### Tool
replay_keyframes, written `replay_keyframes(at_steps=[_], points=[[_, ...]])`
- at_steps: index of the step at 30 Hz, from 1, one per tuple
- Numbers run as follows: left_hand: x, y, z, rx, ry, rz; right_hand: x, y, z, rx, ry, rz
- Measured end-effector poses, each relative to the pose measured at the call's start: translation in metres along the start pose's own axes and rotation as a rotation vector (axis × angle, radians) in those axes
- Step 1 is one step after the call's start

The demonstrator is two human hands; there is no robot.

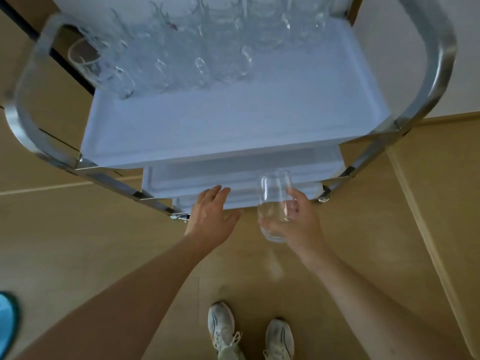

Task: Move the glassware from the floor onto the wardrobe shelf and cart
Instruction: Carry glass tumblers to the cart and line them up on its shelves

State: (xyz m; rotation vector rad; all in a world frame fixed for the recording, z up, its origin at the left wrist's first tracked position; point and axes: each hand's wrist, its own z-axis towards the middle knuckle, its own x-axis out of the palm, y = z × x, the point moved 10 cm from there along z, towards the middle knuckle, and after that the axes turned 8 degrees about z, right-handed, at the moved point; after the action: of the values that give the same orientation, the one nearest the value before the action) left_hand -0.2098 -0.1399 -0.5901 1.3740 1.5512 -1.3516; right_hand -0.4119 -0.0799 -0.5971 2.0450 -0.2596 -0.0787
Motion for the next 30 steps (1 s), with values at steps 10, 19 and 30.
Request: replay_keyframes(at_steps=[10,19,30], points=[[0.075,0.099,0.082,-0.014,-0.207,0.038,0.07,-0.058,0.129,-0.281,0.013,-0.108],[0.081,0.202,0.143,-0.068,-0.461,0.085,0.147,-0.06,0.207,-0.652,0.069,-0.094],[0.074,0.228,0.173,-0.185,-0.396,0.203,0.182,-0.053,0.24,-0.711,0.138,-0.149]])
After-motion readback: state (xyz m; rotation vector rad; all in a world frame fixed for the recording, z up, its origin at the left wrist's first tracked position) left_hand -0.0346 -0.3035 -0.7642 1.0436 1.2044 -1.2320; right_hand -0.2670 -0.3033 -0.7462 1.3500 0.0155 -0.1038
